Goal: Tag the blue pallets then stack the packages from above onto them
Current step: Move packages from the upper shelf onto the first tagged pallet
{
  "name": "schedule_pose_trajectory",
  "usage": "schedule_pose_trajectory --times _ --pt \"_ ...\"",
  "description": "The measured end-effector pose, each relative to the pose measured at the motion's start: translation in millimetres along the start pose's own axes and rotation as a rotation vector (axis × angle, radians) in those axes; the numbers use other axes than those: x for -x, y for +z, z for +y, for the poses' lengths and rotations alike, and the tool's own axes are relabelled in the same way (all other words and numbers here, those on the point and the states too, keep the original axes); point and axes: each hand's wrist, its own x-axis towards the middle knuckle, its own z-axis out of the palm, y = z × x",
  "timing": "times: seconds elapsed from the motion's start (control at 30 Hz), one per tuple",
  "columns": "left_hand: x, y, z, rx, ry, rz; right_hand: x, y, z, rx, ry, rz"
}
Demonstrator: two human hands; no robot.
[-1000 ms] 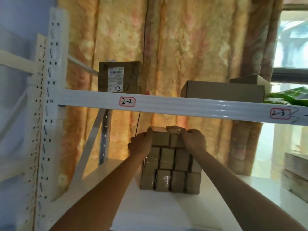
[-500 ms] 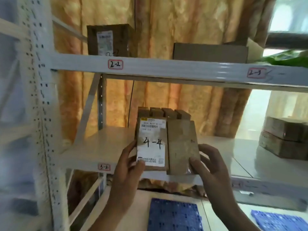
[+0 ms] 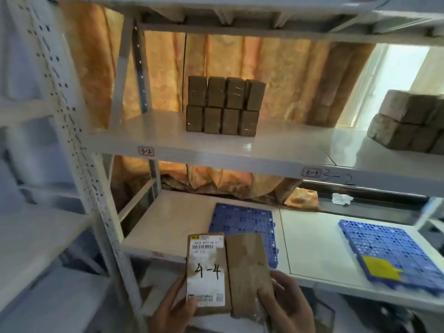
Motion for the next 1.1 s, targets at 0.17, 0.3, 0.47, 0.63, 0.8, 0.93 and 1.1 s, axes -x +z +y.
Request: schedule_pose_trajectory --times 0.17,0.3,0.47,0.63,0.8,0.93,1.1 --pt "-3 3 -23 0.175 -0.303 -0.085 -15 -2 19 0.006 0.175 0.029" --pt "-37 14 -31 0.186 -0.388 -0.072 -43 8 40 0.127 0.117 0.195" --pt "-94 36 -43 0.071 -0.309 -0.068 -95 51 59 0.145 0.128 0.152" --pt "-155 62 -67 -0.069 -0.278 -0.093 -151 94 80 0.12 0.157 0.166" --pt "-214 77 -92 -0.021 -0.397 -0.208 -200 115 105 0.126 0.181 0.173" --pt "-259 98 -103 -0.104 -0.393 -0.253 -243 118 130 0.122 0.217 0.151" --pt "-326 135 -112 -0.168 -0.451 -0.314 -322 118 146 -0.002 0.324 0.215"
